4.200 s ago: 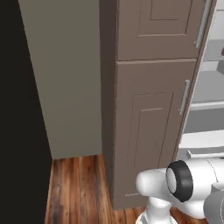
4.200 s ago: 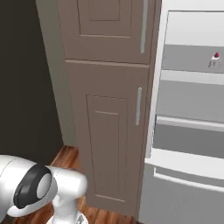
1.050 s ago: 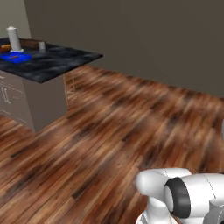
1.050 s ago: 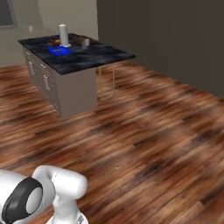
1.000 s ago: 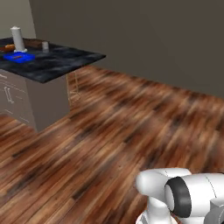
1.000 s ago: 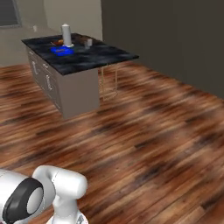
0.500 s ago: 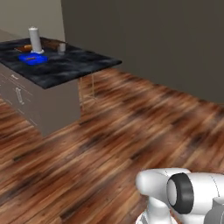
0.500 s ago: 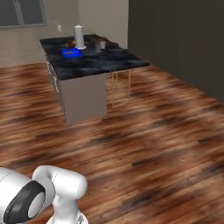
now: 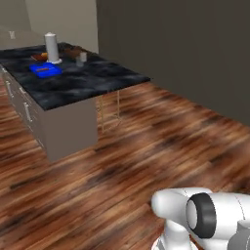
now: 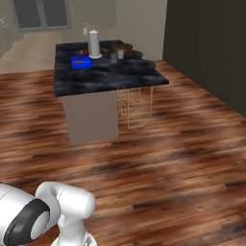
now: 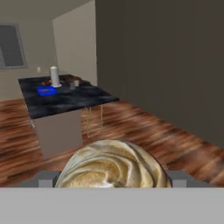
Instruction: Take the cake and cupcake from the fridge and place them on the empty tray on the dining counter.
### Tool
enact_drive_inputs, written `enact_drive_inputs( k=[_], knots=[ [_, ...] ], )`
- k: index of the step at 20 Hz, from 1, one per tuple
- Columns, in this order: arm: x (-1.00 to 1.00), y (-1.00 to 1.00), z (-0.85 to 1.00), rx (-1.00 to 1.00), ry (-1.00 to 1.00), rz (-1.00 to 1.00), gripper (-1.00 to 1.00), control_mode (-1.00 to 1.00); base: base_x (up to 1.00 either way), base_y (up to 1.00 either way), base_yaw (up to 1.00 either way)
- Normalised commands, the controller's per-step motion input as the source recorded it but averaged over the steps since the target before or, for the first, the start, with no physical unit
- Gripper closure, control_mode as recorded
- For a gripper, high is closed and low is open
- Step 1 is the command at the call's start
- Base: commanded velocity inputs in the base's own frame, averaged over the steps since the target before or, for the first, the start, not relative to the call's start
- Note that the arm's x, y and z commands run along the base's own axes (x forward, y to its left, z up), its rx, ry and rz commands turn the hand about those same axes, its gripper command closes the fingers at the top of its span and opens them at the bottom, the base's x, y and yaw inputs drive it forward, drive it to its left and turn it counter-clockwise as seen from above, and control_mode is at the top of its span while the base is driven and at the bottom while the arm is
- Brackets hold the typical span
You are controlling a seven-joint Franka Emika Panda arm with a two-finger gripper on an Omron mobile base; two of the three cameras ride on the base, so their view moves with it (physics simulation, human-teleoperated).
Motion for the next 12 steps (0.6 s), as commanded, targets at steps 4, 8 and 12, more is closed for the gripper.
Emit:
enact_drive_inputs(
  k=[4,8,12],
  knots=[
    [0.00,0.00,0.00,0.00,0.00,0.00,1.00,1.00,1.00,-0.62,0.32],
    [0.00,0.00,0.00,0.00,0.00,0.00,1.00,1.00,1.00,-0.62,0.33],
    [0.00,0.00,0.00,0.00,0.00,0.00,1.00,1.00,1.00,-0.66,0.35]
  ],
)
